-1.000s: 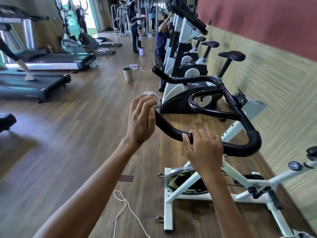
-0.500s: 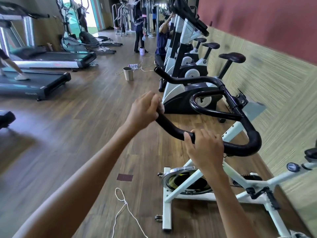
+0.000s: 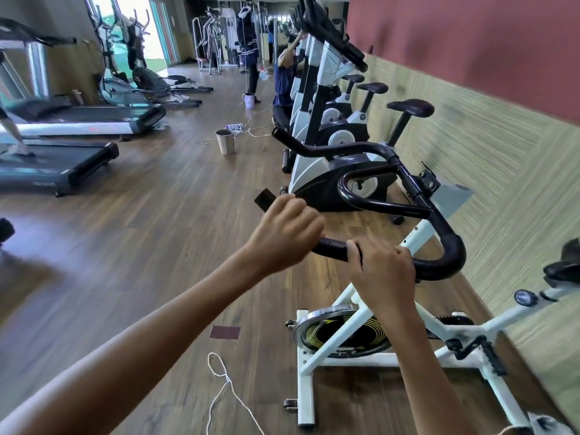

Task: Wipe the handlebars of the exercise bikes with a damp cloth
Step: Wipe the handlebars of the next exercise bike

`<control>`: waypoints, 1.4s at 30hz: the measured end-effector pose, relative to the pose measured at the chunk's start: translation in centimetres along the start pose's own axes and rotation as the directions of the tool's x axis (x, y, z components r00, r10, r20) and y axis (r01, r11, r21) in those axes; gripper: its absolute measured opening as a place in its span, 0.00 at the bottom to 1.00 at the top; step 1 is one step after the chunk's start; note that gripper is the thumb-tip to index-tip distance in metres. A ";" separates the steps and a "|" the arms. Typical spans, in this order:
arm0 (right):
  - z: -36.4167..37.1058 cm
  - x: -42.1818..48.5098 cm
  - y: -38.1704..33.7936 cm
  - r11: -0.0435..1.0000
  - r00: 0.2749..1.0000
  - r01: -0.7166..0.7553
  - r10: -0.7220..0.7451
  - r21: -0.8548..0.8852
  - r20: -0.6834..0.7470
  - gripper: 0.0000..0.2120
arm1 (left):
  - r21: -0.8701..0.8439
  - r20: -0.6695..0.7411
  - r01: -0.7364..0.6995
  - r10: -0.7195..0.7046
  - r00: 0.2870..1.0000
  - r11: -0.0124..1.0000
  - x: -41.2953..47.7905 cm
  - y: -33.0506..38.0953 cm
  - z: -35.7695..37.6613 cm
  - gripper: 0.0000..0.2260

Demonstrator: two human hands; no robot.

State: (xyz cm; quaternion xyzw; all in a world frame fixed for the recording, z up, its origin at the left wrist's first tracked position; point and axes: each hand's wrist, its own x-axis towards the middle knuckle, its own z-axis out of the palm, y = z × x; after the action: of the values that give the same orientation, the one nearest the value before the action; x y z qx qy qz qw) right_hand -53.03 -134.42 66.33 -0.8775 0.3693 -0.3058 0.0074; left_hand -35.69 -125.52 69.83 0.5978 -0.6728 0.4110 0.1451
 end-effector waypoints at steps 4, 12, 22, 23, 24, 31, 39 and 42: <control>-0.2 0.0 0.7 1.000 1.000 -0.003 0.002 -0.025 -0.016 0.15 | 0.088 0.020 -0.083 0.081 0.997 0.993 -0.2 -1.7 0.2 0.13; 0.2 -0.2 0.8 0.999 0.999 -0.001 -0.001 -0.039 -0.042 0.21 | 0.077 0.078 -0.126 0.120 0.990 0.989 -0.8 1.1 1.4 0.10; 0.3 -0.3 0.8 0.999 0.998 0.004 -0.007 -0.034 -0.065 0.18 | 0.110 0.061 -0.097 0.090 0.994 0.989 -1.2 0.1 0.7 0.09; 0.3 -0.3 0.8 0.999 0.998 0.006 -0.008 -0.036 -0.065 0.19 | 0.112 0.056 -0.131 0.125 0.991 0.985 -1.4 -0.9 0.2 0.09; 0.2 -0.3 0.8 0.999 0.998 0.004 -0.007 -0.039 -0.069 0.19 | 0.114 0.037 -0.152 0.148 0.988 0.982 -1.5 -1.8 -0.3 0.10; 0.0 -0.1 0.3 0.999 1.000 -0.014 0.013 -0.051 -0.011 0.20 | 0.131 0.167 -0.126 0.103 0.981 0.983 -0.3 0.9 0.8 0.11; 0.6 0.1 -0.6 0.994 0.993 -0.091 0.085 -0.067 -0.085 0.20 | 0.159 0.094 -0.053 0.039 0.995 0.986 -0.9 1.2 1.2 0.09; 0.4 0.3 -0.3 0.995 0.994 -0.089 0.085 -0.048 -0.076 0.18 | 0.104 0.067 -0.126 0.120 0.991 0.986 -1.0 0.8 1.2 0.09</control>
State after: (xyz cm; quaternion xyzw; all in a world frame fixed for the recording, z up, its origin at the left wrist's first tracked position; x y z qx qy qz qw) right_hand -52.38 -134.49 66.26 -0.8487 0.4148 -0.3278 -0.0154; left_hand -35.79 -125.75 68.09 0.5743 -0.6892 0.4368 0.0663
